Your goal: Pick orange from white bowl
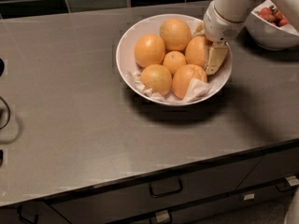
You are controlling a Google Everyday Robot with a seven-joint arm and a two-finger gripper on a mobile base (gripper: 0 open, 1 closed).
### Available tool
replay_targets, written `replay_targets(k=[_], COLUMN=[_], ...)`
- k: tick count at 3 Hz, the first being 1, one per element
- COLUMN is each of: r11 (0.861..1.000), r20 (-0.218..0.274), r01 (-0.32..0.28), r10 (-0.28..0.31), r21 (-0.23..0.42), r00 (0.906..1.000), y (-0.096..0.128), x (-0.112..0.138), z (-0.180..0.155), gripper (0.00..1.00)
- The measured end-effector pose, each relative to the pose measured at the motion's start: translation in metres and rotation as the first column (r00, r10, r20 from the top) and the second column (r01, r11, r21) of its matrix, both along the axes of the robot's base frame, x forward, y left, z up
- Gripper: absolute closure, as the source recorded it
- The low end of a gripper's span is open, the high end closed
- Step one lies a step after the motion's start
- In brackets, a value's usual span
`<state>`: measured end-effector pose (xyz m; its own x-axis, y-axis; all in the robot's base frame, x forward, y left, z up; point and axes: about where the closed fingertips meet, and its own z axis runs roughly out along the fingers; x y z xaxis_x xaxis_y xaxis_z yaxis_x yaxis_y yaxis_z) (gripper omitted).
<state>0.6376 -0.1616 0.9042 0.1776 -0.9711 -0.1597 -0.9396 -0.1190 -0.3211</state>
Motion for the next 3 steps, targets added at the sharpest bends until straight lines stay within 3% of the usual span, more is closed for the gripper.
replay_targets(k=[3], r11=[1.0], r20=[-0.001], r01=[-0.004], r10=[0.004], r21=[0.007], r00=[1.0], y=[0.0035], x=[0.0039], z=[0.0001], gripper=[0.92])
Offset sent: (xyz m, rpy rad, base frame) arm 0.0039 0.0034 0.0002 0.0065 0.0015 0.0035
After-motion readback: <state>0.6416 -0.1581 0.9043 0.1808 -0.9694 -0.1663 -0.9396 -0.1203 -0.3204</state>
